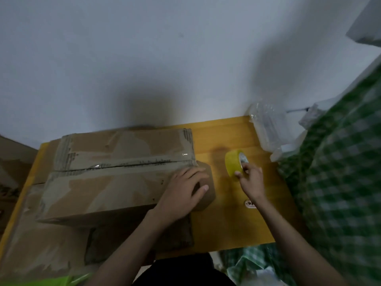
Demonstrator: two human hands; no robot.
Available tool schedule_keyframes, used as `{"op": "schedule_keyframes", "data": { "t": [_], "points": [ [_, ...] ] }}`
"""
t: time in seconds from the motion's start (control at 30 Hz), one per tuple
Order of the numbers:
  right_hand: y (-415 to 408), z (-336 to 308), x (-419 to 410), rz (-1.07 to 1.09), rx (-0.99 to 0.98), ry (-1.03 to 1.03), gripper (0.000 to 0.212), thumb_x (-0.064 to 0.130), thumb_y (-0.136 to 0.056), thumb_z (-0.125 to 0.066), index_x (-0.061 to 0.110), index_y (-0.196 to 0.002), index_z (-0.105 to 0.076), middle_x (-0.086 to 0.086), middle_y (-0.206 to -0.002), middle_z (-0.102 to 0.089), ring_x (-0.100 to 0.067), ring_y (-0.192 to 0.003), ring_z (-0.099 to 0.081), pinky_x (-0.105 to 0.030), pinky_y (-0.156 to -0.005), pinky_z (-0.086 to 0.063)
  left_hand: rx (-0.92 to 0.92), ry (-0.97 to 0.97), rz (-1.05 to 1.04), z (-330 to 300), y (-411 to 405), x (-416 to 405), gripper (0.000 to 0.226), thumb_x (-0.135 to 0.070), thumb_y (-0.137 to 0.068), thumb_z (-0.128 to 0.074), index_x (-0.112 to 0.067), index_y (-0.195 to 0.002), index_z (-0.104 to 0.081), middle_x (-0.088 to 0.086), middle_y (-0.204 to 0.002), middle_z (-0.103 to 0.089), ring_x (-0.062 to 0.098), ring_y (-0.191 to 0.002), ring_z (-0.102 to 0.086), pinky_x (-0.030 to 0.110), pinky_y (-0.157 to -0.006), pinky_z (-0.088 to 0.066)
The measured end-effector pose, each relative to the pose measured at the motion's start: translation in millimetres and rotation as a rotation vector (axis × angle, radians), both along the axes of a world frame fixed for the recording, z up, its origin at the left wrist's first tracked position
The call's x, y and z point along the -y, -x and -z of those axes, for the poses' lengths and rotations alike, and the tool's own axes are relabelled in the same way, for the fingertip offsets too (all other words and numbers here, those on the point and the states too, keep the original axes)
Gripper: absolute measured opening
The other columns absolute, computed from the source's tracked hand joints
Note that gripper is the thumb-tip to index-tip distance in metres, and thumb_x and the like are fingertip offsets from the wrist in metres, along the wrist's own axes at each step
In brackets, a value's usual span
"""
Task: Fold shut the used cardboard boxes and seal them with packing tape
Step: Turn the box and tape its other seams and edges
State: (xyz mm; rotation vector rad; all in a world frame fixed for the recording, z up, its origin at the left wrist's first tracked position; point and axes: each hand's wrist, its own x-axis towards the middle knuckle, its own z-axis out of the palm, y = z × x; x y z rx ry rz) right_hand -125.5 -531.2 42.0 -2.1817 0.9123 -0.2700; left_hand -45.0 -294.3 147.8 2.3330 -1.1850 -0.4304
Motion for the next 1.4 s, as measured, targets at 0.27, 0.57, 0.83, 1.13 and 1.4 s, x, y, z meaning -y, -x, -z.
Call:
{"op": "schedule_keyframes", "data": {
  "t": [0.27,0.57,0.83,1.13,1.4],
  "points": [
    [17,-123,-39,-0.295,0.309,-0.021,0.026,0.043,-0.084,-0.062,0.022,-0.099,-0.067,0.010,-0.096,-0.063,-0.010,-0.096,-0.047,-0.020,-0.079,-0.035,0.055,0.342,-0.052,-55,-52,53,0.043,-0.029,-0.102,-0.039,-0.011,-0.134,-0.061,0.000,-0.132,-0.059,0.001,-0.121,-0.047,0.010,-0.106,-0.030],
    [14,-161,-53,-0.424,0.313,-0.109,0.032,0.047,-0.084,-0.059,0.015,-0.088,-0.060,0.001,-0.090,-0.058,-0.017,-0.090,-0.054,-0.033,-0.080,-0.041,0.111,0.459,-0.038,-81,-54,36,0.030,-0.028,-0.098,-0.053,-0.015,-0.115,-0.075,-0.007,-0.101,-0.063,0.001,-0.094,-0.056,0.010,-0.083,-0.040],
    [11,-167,-62,-0.466,0.288,-0.163,0.030,0.045,-0.087,-0.058,0.017,-0.094,-0.064,-0.002,-0.093,-0.060,-0.015,-0.090,-0.057,-0.034,-0.082,-0.044,0.075,0.527,-0.101,-84,-47,20,0.009,-0.015,-0.086,-0.076,-0.016,-0.095,-0.079,-0.008,-0.090,-0.067,0.007,-0.081,-0.062,0.023,-0.071,-0.051],
    [9,-181,-72,-0.457,0.222,-0.284,0.024,0.037,-0.099,-0.060,0.014,-0.094,-0.062,-0.001,-0.081,-0.063,-0.021,-0.076,-0.059,-0.038,-0.068,-0.044,-0.007,0.437,-0.203,-84,-47,21,0.012,-0.008,-0.088,-0.068,-0.016,-0.081,-0.062,-0.004,-0.086,-0.063,0.008,-0.079,-0.057,0.015,-0.069,-0.042],
    [24,-194,-77,-0.441,0.188,-0.699,0.044,0.031,-0.088,-0.058,-0.010,-0.102,-0.056,-0.012,-0.088,-0.053,-0.019,-0.085,-0.051,-0.033,-0.077,-0.037,-0.055,0.254,-0.319,-76,-121,32,0.013,-0.002,-0.094,-0.051,-0.013,-0.088,-0.054,0.000,-0.081,-0.059,0.022,-0.080,-0.056,0.033,-0.071,-0.042]
  ]
}}
